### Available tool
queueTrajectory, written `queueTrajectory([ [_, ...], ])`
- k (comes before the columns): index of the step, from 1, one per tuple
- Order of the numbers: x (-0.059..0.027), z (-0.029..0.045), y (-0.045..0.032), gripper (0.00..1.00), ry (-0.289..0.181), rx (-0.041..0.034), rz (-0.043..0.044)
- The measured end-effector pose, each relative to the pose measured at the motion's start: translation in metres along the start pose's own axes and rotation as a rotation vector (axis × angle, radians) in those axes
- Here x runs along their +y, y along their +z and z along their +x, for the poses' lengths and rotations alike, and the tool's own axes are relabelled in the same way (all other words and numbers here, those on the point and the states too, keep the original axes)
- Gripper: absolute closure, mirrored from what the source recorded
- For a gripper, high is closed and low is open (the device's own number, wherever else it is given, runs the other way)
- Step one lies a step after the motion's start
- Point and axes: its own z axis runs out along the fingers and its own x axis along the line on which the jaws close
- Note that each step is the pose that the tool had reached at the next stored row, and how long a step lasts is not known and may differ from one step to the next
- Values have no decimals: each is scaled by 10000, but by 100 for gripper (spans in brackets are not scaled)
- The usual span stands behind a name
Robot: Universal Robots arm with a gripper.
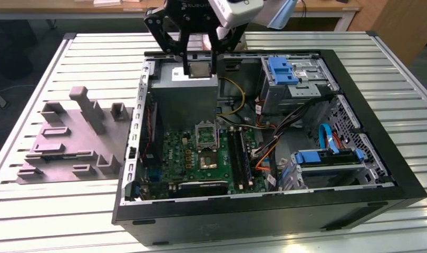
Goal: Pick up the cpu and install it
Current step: 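Pick up the cpu and move it towards the insertion slot, then place the cpu into insertion slot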
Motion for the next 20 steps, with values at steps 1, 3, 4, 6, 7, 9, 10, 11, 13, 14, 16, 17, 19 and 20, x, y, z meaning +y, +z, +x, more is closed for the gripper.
queueTrajectory([
  [1, 0, -1, 0, 53, 0, 0, 0],
  [3, 0, -1, 0, 53, 0, 0, 0],
  [4, 0, -1, 0, 53, 0, 0, 0],
  [6, 0, -1, 0, 53, 0, 0, 0],
  [7, 0, -1, 0, 53, 0, 0, 0],
  [9, 0, -1, 0, 53, 0, -1, -1],
  [10, 0, -1, 1, 53, 0, -1, 0],
  [11, -1, -2, 2, 53, 0, 0, 1],
  [13, -9, -2, 13, 53, -3, -1, -2],
  [14, -15, -1, 29, 53, -1, -2, -3],
  [16, -30, -1, 61, 53, -1, 0, 0],
  [17, -38, 0, 81, 53, 0, 0, 0],
  [19, -54, 0, 117, 53, -1, 1, 0],
  [20, -61, 1, 135, 53, -1, 4, -1],
])
